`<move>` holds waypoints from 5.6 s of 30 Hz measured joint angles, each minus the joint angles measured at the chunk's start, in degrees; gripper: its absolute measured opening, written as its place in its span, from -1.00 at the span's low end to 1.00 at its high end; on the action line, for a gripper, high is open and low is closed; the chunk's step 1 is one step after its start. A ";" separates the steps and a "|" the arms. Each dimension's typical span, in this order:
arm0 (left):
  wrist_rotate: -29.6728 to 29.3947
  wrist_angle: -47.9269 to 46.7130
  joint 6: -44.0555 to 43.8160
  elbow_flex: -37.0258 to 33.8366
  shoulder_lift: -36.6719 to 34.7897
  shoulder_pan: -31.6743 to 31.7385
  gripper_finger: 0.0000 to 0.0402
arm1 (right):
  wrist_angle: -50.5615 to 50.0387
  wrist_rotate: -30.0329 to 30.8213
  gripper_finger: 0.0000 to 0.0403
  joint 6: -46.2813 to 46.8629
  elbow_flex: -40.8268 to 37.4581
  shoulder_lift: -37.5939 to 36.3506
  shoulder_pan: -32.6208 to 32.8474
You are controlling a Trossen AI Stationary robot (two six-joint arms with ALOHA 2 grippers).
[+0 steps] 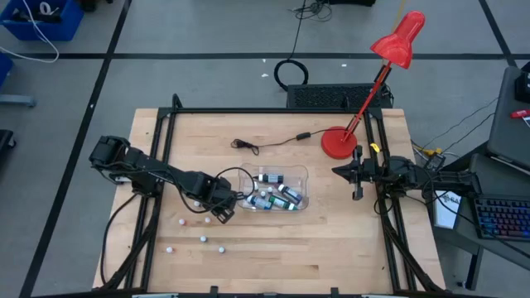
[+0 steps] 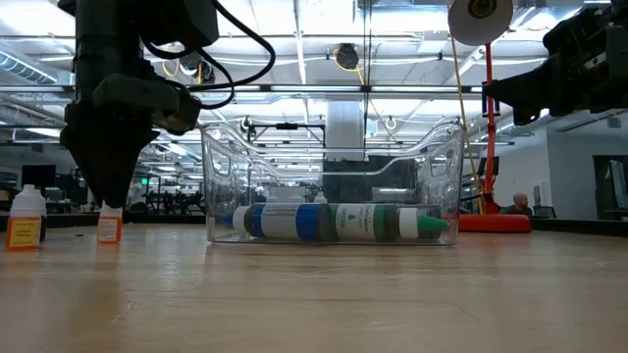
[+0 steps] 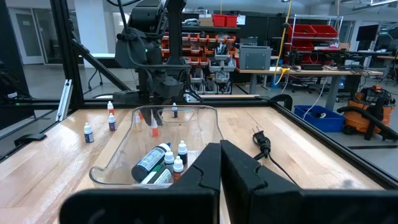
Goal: Pick & Place food coloring
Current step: Put the small orange food coloring bottle into the transparent bin, then put the small blue food coloring bottle into the transparent bin
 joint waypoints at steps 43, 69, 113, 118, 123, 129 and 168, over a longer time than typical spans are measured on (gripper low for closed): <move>-11.86 -27.01 15.95 28.39 -0.74 3.48 -0.76 | 0.00 0.00 -1.00 0.00 0.00 0.00 0.02; -5.50 -20.89 41.76 41.07 22.09 14.47 -0.77 | 0.00 -0.02 -1.00 -0.01 0.02 0.00 0.01; -0.20 -10.16 41.76 32.39 23.91 17.35 -0.61 | 0.00 -0.01 -1.00 -0.01 0.00 0.00 0.01; -0.23 -10.16 41.35 32.38 23.98 17.25 -0.38 | 0.00 -0.02 -1.00 0.00 0.00 0.00 0.00; -1.79 -10.16 40.38 32.39 23.48 17.27 -0.30 | 0.00 -0.02 -1.00 0.00 0.02 0.00 0.02; -2.48 -9.55 40.13 34.40 20.69 17.31 -0.33 | 0.00 -0.02 -1.00 -0.01 0.00 0.00 0.01; -8.56 2.40 38.31 17.34 2.86 -22.33 -0.25 | 0.02 -0.02 -1.00 0.00 0.01 0.00 0.02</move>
